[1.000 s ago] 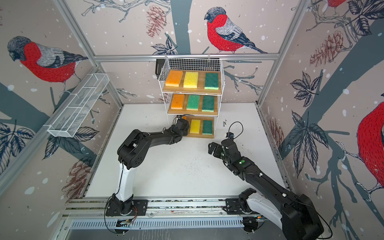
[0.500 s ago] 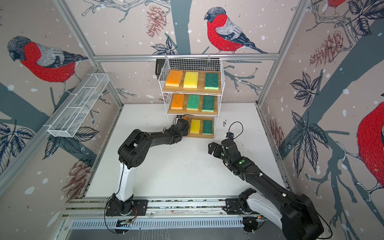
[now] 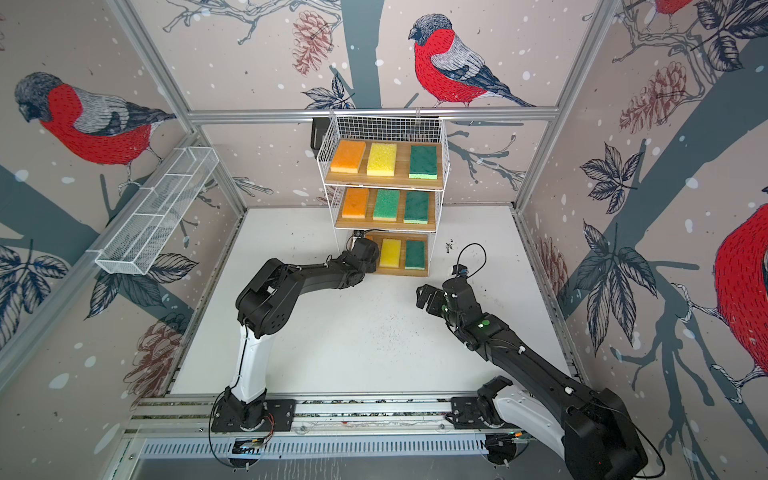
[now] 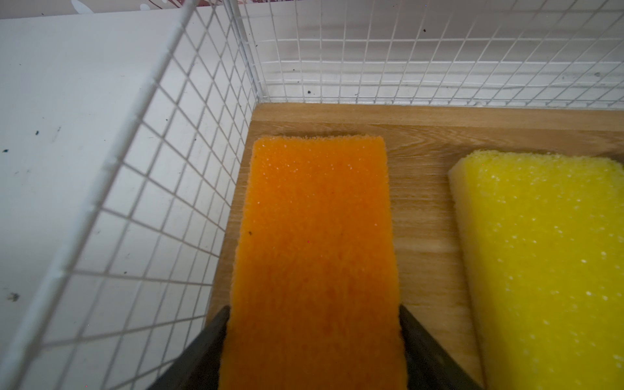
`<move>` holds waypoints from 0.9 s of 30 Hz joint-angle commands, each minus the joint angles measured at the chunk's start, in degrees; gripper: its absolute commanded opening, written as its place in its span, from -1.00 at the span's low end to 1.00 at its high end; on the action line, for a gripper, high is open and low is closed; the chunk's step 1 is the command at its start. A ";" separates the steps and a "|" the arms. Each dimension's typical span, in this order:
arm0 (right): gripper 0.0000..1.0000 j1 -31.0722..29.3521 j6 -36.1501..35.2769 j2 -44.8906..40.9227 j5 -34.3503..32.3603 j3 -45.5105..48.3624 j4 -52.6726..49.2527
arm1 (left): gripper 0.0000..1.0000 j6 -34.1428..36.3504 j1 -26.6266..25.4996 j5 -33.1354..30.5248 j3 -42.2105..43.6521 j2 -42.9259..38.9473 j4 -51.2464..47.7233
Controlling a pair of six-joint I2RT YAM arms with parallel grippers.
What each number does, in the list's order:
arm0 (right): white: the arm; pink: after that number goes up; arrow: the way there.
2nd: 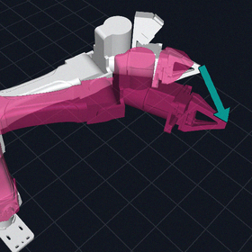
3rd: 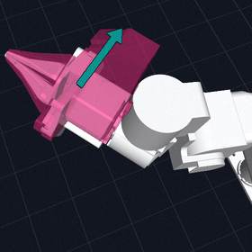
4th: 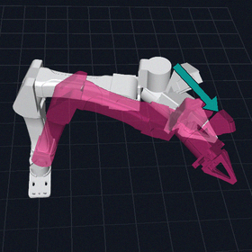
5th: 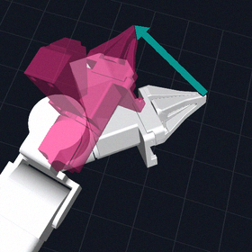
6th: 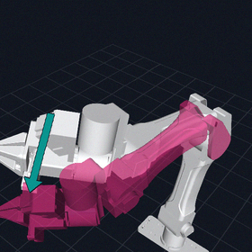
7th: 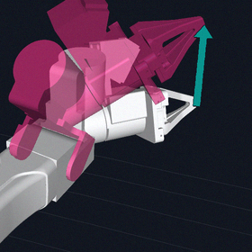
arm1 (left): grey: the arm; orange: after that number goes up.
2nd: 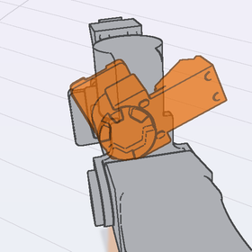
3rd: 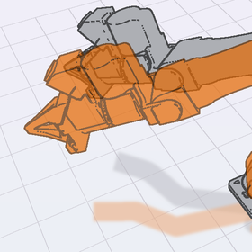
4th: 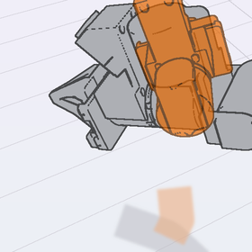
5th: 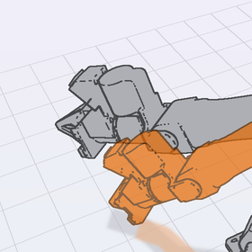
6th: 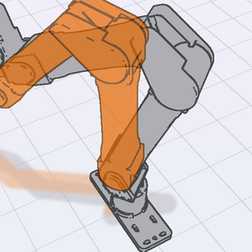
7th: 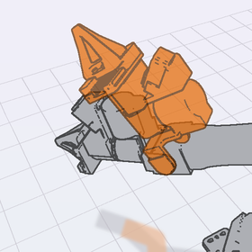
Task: Place and organize the cleaning sponges onto the shelf
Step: 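Lower the orange sponge flat onto the bottom tray with the left gripper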
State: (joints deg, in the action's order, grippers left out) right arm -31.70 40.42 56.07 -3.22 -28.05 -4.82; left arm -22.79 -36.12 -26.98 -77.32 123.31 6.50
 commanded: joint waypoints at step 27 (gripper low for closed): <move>0.99 0.05 -0.24 -3.47 -0.59 1.07 0.17 | 0.56 -2.70 0.16 -1.31 -1.53 -2.78 -6.24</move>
State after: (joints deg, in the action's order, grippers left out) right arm -31.70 40.42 53.01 -3.22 -27.05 -4.89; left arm -25.08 -36.14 -25.65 -78.78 121.56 2.00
